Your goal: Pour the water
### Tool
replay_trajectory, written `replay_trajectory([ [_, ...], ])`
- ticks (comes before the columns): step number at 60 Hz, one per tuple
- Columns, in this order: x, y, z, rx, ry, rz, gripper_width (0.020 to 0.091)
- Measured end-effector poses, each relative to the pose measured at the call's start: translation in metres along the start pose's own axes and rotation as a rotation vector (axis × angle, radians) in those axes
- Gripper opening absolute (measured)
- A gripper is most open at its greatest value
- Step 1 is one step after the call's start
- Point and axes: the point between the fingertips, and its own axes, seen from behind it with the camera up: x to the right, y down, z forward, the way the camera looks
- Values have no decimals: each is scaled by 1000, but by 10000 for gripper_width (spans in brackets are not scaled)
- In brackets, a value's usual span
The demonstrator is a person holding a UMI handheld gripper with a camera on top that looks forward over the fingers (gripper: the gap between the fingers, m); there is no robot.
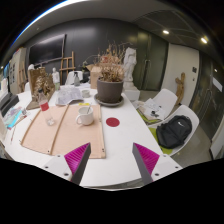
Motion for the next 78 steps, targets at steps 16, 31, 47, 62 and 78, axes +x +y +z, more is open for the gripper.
replay_trajectory([
  [16, -133, -4, 22, -13, -105, -83, 858],
  [31, -280, -18, 52, 31, -181, -105, 859],
  [47, -381, -67, 138, 138, -192, -34, 858],
  [62, -417, -92, 243, 208, -163, -8, 800],
  [78, -428, -104, 279, 270, -164, -25, 380],
])
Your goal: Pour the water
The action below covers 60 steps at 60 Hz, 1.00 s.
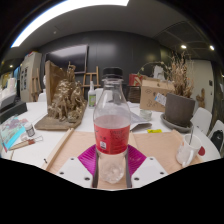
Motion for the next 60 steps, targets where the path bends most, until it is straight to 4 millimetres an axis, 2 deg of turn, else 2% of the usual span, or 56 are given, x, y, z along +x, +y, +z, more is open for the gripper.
replay_trajectory([
  [8, 0, 1, -1, 5, -12, -7, 256],
  [19, -2, 2, -5, -7, -28, 6, 256],
  [26, -1, -21, -14, 5, -76, 107, 254],
  [32, 0, -51, -26, 21, -146, 333, 253],
  [38, 8, -80, -36, 13, -230, 658, 253],
  [45, 30, -104, -40, 6, -315, 1075, 251],
  [49, 46, -115, -41, -6, -348, 1280, 251],
  [59, 77, -114, -31, -10, -402, 1657, 251],
  [60, 82, -119, -39, -21, -411, 1697, 252],
])
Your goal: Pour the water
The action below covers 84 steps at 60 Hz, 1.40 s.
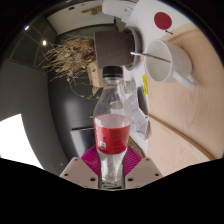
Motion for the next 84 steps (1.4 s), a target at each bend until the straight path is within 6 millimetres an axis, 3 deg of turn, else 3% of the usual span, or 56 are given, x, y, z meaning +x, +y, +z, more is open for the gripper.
replay_trajectory([
  [2, 5, -4, 7, 3, -13, 57, 254],
  [15, 1, -31, 4, 17, -106, 344, 251],
  [32, 0, -38, 4, -6, -95, 385, 252],
  [41, -12, -22, 1, -63, -51, 209, 251],
  [47, -33, -14, -4, -95, -25, -45, 252],
  [52, -57, -24, -12, -76, -14, -316, 252],
  [62, -119, -81, -38, 59, 7, -847, 253],
  [69, -141, -135, -60, 146, 50, -1129, 251],
  [76, -131, -207, -74, 247, 193, -1351, 252],
  [84, -83, -284, -83, 294, 364, -1536, 253],
])
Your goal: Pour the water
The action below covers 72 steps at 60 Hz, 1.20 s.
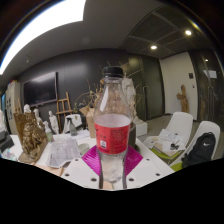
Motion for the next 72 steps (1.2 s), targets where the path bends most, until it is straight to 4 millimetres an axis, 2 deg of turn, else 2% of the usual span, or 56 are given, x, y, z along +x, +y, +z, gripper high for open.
replay_trajectory([
  [1, 8, 12, 2, 2, 14, -21, 252],
  [5, 35, 36, 13, -18, 55, -72, 253],
  [11, 59, 82, 29, -90, 73, -86, 252],
  [17, 70, 120, 39, -130, 63, -87, 253],
  [24, 74, 146, 49, -156, 47, -97, 255],
  [28, 76, 163, 45, -179, 42, -93, 261],
  [32, 74, 160, 42, -133, 36, -113, 286],
  [33, 73, 160, 47, -132, 33, -117, 303],
  [44, 77, 167, 37, -142, 58, -153, 507],
  [45, 78, 169, 35, -160, 63, -157, 555],
  [48, 80, 172, 29, -195, 70, -161, 803],
  [49, 79, 171, 27, -197, 69, -159, 865],
  [52, 78, 166, 18, -199, 72, -148, 826],
  [56, 80, 164, 1, -219, 93, -137, 867],
  [61, 74, 156, -27, -244, 108, -133, 857],
  [69, 45, 135, -94, -275, 116, -135, 852],
  [72, 31, 126, -127, -300, 107, -137, 855],
])
